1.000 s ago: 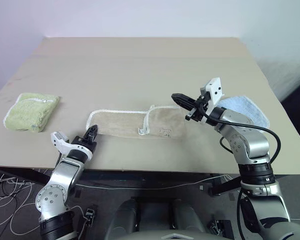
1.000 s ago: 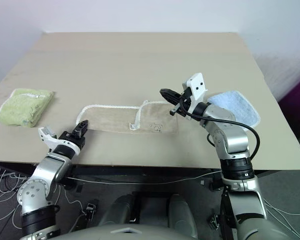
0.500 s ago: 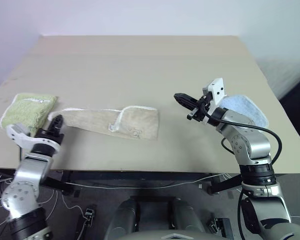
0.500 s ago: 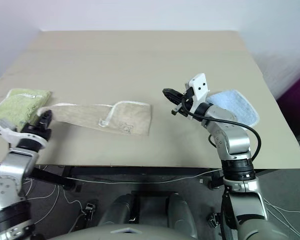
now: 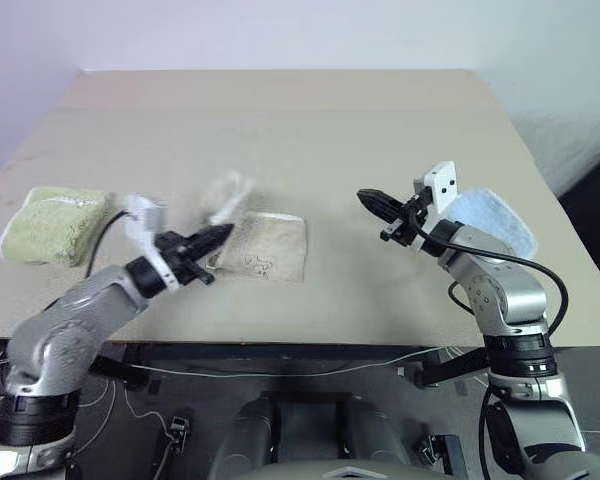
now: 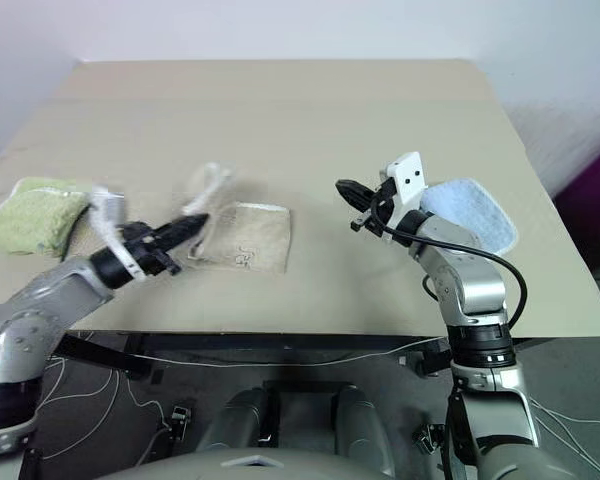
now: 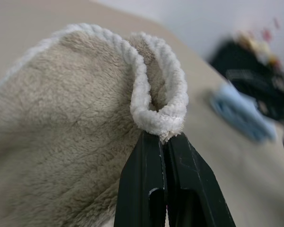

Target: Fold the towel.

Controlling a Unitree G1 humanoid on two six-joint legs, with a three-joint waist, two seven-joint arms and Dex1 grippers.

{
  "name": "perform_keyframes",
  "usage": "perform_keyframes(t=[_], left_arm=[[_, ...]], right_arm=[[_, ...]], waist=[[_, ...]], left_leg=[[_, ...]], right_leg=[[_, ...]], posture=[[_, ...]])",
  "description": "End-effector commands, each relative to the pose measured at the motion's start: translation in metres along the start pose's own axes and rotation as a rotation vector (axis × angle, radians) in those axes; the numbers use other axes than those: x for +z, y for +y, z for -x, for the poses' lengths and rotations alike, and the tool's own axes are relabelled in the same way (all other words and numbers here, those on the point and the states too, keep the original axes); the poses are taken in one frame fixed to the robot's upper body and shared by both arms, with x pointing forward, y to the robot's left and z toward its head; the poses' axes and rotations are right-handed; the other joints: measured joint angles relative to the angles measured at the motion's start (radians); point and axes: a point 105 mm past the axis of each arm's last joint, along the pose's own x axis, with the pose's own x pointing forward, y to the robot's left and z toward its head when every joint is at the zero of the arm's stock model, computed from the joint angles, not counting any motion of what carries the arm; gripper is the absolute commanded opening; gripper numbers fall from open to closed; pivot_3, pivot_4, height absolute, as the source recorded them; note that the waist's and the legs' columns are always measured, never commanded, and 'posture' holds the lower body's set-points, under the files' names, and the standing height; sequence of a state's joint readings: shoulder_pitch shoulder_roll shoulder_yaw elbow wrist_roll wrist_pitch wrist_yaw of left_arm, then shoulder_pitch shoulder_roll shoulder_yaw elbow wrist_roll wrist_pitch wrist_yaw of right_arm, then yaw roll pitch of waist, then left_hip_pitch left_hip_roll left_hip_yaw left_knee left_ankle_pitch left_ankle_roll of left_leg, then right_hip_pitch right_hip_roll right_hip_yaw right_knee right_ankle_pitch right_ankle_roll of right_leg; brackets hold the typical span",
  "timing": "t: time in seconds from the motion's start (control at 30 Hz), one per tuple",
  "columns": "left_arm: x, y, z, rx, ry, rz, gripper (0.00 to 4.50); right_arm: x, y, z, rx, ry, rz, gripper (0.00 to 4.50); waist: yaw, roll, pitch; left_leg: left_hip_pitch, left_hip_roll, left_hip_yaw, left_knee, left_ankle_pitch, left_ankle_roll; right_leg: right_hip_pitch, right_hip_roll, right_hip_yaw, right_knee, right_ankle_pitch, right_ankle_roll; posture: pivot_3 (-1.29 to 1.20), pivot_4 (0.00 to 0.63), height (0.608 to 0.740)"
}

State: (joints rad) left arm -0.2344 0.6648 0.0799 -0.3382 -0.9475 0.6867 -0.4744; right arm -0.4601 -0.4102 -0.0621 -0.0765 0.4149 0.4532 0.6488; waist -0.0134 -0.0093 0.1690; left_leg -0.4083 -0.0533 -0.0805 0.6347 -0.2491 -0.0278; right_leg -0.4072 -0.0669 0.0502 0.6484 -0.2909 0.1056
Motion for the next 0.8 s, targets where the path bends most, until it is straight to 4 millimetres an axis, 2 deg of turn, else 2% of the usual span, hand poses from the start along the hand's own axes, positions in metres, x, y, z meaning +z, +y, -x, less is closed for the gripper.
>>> perform_keyframes(t=[0.03, 0.2, 0.3, 0.53, 0.7, 0.73, 0.8], left_arm=[[-0.004, -0.027, -0.021, -0.121, 0.058, -0.145, 0.04], [-0.019, -0.046, -0.044, -0.197, 0.132, -0.244, 0.04], [-0.029, -0.046, -0.053, -0.198, 0.194, -0.269, 0.04], [-0.039, -0.032, -0.053, -0.143, 0.262, -0.303, 0.04], [-0.042, -0.031, -0.051, -0.129, 0.263, -0.282, 0.04], [-0.040, -0.032, -0.051, -0.135, 0.251, -0.262, 0.46], [-0.034, -0.036, -0.049, -0.151, 0.211, -0.218, 0.93]], right_arm=[[0.016, 0.001, 0.005, -0.014, -0.052, 0.040, 0.00], [0.014, 0.000, 0.010, -0.036, -0.045, 0.039, 0.00], [0.013, 0.000, 0.013, -0.045, -0.044, 0.039, 0.00], [0.011, 0.000, 0.015, -0.055, -0.040, 0.039, 0.00], [0.011, 0.002, 0.012, -0.043, -0.038, 0.039, 0.00], [0.011, 0.002, 0.012, -0.041, -0.038, 0.039, 0.00], [0.011, 0.003, 0.011, -0.038, -0.037, 0.041, 0.00]], waist=[[0.001, 0.000, 0.000], [0.000, 0.000, 0.000], [0.000, 0.000, 0.000], [-0.001, 0.000, 0.001], [0.000, 0.000, 0.001], [0.000, 0.000, 0.001], [0.000, 0.000, 0.001]], left_leg=[[0.000, 0.000, 0.000, 0.000, 0.000, 0.000], [0.000, 0.000, 0.000, -0.002, 0.000, 0.000], [0.000, 0.000, 0.000, -0.002, 0.000, 0.000], [0.000, 0.000, 0.000, -0.002, 0.000, 0.000], [0.000, 0.000, 0.000, -0.001, 0.000, 0.000], [0.000, 0.000, 0.000, -0.001, 0.000, 0.000], [0.000, 0.000, 0.000, -0.001, 0.000, 0.000]], right_leg=[[0.000, 0.000, 0.000, 0.000, 0.000, 0.000], [-0.001, 0.001, 0.001, -0.001, 0.000, 0.000], [0.000, 0.001, 0.000, -0.001, 0.000, 0.000], [-0.001, 0.002, 0.000, -0.001, 0.000, 0.000], [0.000, 0.001, 0.000, -0.001, 0.000, 0.000], [0.000, 0.001, 0.000, -0.001, 0.000, 0.000], [0.000, 0.001, 0.000, 0.000, 0.000, 0.000]], posture=[[0.00, 0.150, 0.740], [0.00, 0.150, 0.740], [0.00, 0.150, 0.740], [0.00, 0.150, 0.740], [0.00, 0.150, 0.740], [0.00, 0.150, 0.740], [0.00, 0.150, 0.740]])
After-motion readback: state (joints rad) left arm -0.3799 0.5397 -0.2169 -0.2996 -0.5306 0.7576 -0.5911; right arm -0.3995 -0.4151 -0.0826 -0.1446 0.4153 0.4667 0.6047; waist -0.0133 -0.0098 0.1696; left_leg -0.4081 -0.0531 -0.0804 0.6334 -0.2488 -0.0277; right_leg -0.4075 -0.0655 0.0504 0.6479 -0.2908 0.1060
